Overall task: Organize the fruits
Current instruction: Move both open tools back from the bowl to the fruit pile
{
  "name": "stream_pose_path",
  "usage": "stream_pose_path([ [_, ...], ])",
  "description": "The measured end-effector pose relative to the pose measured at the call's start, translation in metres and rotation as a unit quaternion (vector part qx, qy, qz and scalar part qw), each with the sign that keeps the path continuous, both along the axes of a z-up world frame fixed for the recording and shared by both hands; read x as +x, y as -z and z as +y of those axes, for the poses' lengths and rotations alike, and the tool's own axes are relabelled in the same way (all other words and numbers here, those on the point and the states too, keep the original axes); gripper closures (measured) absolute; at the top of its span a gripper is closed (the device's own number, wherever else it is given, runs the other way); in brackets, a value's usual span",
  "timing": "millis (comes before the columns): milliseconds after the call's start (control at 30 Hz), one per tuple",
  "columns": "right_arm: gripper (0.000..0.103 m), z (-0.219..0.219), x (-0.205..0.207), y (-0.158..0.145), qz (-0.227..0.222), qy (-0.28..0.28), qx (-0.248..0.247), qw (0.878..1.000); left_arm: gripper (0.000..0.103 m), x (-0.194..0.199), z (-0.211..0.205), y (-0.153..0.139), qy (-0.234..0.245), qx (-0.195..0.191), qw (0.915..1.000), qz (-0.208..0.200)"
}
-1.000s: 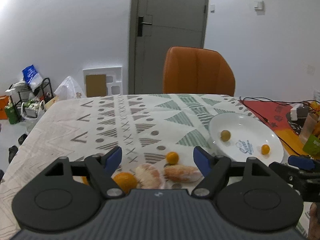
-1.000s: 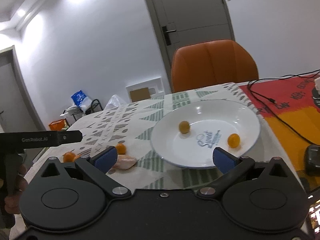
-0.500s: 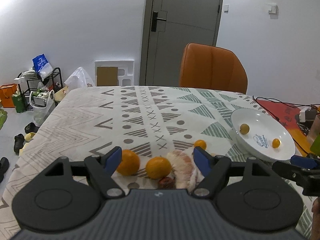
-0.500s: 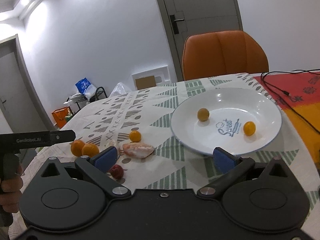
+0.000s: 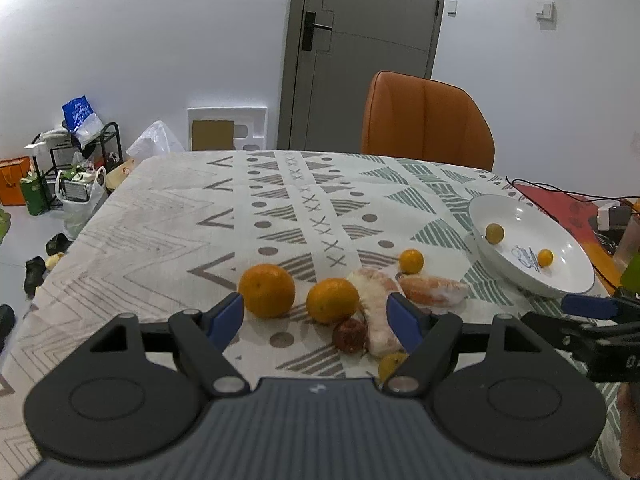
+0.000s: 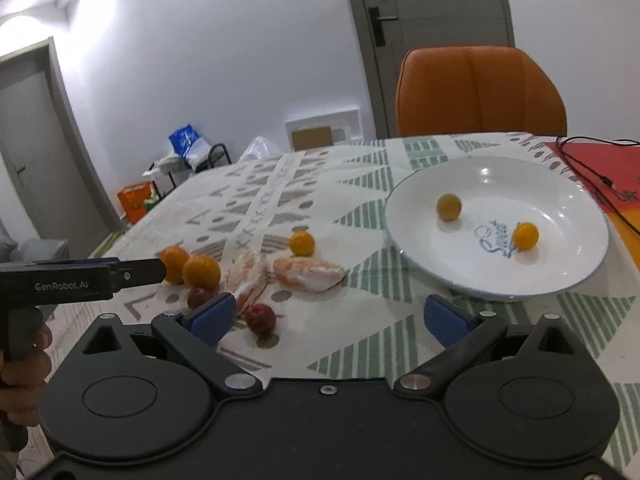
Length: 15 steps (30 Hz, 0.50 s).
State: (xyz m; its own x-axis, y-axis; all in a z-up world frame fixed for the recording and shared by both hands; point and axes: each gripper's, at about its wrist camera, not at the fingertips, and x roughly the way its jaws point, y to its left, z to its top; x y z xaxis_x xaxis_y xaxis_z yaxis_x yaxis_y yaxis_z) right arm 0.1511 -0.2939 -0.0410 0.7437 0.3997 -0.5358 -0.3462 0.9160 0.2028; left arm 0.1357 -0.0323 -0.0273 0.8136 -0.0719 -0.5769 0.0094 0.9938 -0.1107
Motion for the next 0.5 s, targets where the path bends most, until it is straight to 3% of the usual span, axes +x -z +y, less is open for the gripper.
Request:
stream_pose_path([
  [500,0.034,0.033,0.008,0.016,0.026,-0.057,-0.019,0.998,0.029,-0.012,0.014,0.02,-0.01,-0.025,0.9996,0.009],
])
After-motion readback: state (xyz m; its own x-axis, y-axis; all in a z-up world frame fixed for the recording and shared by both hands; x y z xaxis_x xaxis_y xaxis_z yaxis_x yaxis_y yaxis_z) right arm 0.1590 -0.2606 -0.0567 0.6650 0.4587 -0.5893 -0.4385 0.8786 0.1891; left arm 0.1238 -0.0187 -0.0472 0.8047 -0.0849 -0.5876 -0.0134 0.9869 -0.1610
